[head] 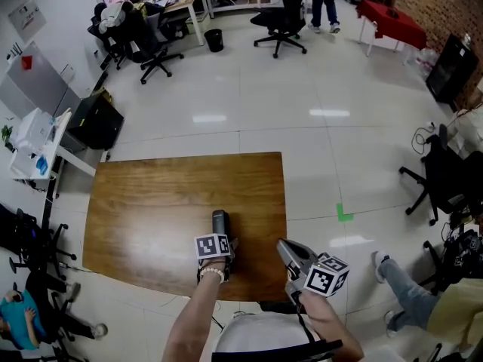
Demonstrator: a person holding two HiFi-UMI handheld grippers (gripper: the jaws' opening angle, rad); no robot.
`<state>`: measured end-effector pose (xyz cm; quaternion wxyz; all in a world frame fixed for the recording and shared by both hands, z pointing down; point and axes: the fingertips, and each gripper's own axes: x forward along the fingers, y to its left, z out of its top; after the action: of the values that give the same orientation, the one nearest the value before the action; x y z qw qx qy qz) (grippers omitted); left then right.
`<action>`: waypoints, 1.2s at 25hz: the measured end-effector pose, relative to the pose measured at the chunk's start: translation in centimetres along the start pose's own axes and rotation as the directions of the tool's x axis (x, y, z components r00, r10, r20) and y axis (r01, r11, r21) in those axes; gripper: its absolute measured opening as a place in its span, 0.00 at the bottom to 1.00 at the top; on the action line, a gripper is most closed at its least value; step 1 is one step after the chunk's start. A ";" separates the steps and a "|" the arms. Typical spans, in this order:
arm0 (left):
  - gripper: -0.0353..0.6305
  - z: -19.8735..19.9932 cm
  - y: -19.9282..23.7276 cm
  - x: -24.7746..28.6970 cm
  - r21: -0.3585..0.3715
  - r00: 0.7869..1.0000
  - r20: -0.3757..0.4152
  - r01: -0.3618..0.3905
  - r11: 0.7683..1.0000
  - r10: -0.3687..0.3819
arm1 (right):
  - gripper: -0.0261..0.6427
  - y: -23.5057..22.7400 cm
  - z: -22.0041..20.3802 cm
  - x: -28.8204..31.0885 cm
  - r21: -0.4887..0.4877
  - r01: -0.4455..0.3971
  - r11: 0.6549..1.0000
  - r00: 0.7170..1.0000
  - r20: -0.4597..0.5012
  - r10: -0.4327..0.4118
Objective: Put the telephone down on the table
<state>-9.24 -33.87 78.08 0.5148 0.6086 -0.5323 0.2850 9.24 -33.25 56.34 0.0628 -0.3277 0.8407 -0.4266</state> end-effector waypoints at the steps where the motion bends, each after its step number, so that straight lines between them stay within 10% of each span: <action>1: 0.49 0.0 0.1 0.1 0.006 1.000 -0.006 -0.015 1.000 0.015 | 0.04 -0.1 0.0 0.0 0.003 -0.001 1.000 1.000 -0.001 0.001; 30: 0.55 -0.9 0.4 1.9 0.137 0.969 -0.039 -0.238 0.962 0.245 | 0.04 -2.4 1.7 -2.3 0.055 0.034 0.998 0.995 0.093 -0.039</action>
<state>-8.95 -33.67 80.21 0.4499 0.5634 -0.5681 0.3969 12.84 -34.05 56.68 0.1030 -0.3609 0.8190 -0.4341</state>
